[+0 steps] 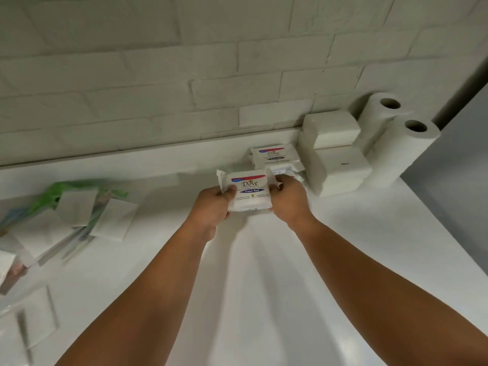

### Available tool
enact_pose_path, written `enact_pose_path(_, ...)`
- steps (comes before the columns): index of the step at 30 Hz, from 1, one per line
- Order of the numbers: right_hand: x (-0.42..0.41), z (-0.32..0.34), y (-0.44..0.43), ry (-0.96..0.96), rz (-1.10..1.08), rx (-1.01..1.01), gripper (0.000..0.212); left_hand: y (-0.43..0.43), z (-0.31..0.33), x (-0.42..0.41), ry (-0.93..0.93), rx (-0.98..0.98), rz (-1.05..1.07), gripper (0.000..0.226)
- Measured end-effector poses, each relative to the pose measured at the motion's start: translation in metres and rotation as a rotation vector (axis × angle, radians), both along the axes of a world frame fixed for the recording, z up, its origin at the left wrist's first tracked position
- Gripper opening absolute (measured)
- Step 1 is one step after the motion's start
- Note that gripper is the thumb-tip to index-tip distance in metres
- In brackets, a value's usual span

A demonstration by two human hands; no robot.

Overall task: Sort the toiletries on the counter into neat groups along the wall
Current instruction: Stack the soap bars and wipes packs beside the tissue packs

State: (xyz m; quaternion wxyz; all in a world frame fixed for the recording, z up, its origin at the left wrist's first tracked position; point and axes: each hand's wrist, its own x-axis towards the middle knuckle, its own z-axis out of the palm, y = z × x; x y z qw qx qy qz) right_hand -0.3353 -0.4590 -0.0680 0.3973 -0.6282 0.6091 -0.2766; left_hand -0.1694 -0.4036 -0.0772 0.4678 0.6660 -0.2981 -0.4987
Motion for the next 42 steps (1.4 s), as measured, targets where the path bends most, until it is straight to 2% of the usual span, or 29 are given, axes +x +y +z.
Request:
enact_pose_path(2,-0.016,0.003,-0.008,0.044,-0.013,-0.033,0.026,-0.012,-0.003,-0.019,0.011,-0.017,-0.007,0.016)
enact_pose_path(6,-0.043,0.003,-0.023,0.114,-0.057,-0.06,0.037,-0.033,-0.007,-0.044,0.022,-0.016,0.006,0.015)
enact_pose_path(9,-0.055,-0.002,-0.034,0.141,-0.036,-0.087,0.039,-0.048,-0.014,-0.058,0.0,0.02,0.044,0.018)
enact_pose_path(13,-0.063,-0.008,-0.046,0.327,0.094,-0.148,0.024,-0.062,-0.024,-0.07,-0.039,0.029,0.084,0.017)
enact_pose_path(16,-0.066,-0.012,-0.05,0.372,0.169,-0.204,0.021,-0.07,-0.029,-0.077,-0.112,0.006,0.076,0.019)
enact_pose_path(22,-0.071,-0.023,-0.054,0.383,0.288,-0.168,0.052,-0.08,-0.035,-0.085,-0.223,0.01,0.07,0.011)
enact_pose_path(25,-0.072,-0.028,-0.056,0.389,0.318,-0.164,0.058,-0.081,-0.037,-0.087,-0.262,0.017,0.088,0.019)
enact_pose_path(29,-0.07,-0.03,-0.056,0.375,0.291,-0.123,0.058,-0.079,-0.042,-0.088,-0.146,0.041,0.122,0.024)
enact_pose_path(33,-0.066,-0.029,-0.058,0.428,0.282,-0.06,0.058,-0.079,-0.04,-0.088,-0.17,0.039,0.089,0.028)
enact_pose_path(36,-0.061,-0.022,-0.058,0.575,0.291,-0.118,0.07,-0.077,-0.034,-0.084,-0.183,0.041,0.045,0.03)
enact_pose_path(38,-0.054,-0.015,-0.056,0.64,0.306,-0.188,0.074,-0.075,-0.028,-0.08,-0.171,0.042,0.033,0.039)
enact_pose_path(40,-0.046,-0.007,-0.052,0.655,0.329,-0.221,0.072,-0.071,-0.021,-0.074,-0.177,0.055,0.049,0.054)
enact_pose_path(42,-0.034,0.001,-0.045,0.61,0.357,-0.26,0.069,-0.061,-0.013,-0.062,-0.215,0.044,0.067,0.058)
